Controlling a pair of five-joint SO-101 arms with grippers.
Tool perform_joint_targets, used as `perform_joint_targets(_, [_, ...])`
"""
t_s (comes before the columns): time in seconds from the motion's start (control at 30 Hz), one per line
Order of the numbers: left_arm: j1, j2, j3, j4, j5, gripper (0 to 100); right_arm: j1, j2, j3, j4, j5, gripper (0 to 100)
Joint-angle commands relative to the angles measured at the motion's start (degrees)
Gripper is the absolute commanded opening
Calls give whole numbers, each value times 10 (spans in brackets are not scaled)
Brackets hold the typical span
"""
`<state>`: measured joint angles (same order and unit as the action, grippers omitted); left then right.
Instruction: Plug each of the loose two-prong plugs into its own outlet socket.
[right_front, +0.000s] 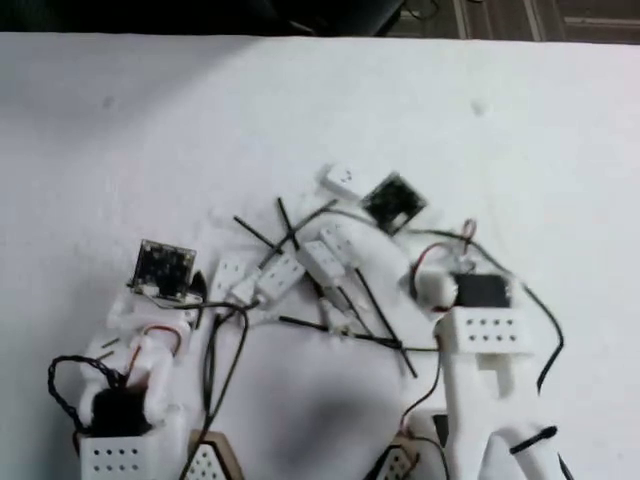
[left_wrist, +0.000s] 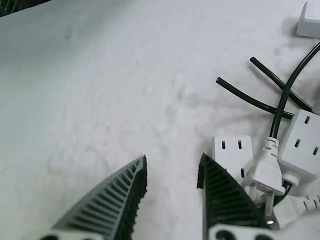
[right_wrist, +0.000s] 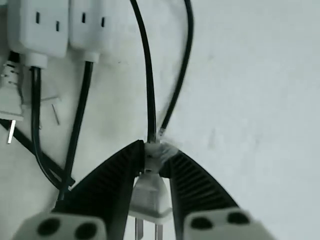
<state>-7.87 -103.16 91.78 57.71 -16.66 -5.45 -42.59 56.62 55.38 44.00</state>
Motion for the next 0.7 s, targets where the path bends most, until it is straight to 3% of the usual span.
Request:
perform_joint_targets(0.0, [4,-6,-4,-13,3,184,-37,-14,14,-18,-10,18])
perform_joint_targets(0.2, [3,-6,-4,-13,3,184,-82,61,-3,-35,-52,18])
perform_joint_targets(0.57, [2,-6,-4,-13,3,184,-73,364,-187,-41,-144,19])
perform_joint_targets(0.67, [2,-6,-4,-13,3,184,-83,372,-194,-7,-143,76])
